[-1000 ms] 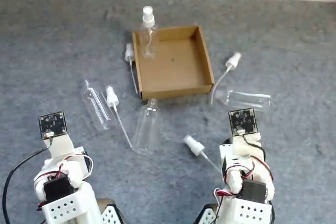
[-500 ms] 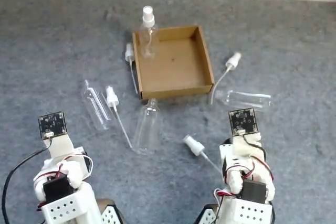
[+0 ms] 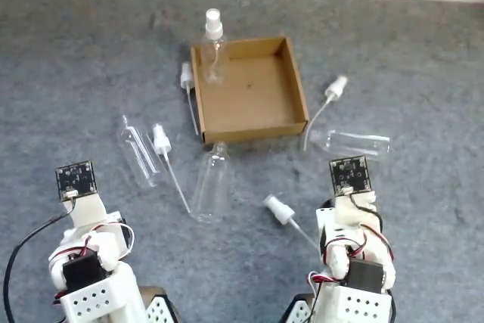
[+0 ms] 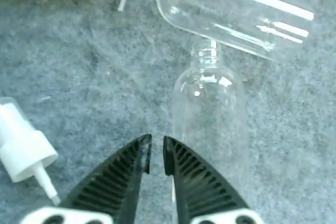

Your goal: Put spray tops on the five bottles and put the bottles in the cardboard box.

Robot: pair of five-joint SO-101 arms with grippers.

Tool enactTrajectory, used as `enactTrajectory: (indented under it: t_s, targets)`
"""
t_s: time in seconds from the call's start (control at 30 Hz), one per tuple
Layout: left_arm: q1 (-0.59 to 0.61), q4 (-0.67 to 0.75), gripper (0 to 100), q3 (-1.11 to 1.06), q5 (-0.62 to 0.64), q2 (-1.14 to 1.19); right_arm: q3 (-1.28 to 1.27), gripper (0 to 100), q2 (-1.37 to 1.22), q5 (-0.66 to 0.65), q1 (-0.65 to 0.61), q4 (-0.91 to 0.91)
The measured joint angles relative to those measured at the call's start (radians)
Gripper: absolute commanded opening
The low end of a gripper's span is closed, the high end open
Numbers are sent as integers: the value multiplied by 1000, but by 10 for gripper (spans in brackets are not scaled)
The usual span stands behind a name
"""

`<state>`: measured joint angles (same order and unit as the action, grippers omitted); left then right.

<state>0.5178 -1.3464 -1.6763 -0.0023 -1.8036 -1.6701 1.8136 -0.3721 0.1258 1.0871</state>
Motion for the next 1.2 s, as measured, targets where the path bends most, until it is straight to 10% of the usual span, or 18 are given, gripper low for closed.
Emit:
enactTrajectory:
  t_s: [0.5,0.83,1.2]
  targets:
    - [3,216,60,0,-6,0,0,14,-2,0,28,-101]
    - [77,339,60,9,-282,0,227,170,-37,18,32,-34]
    - [-64,129,91,183,-359,-2,790,176,-801,34,37,138]
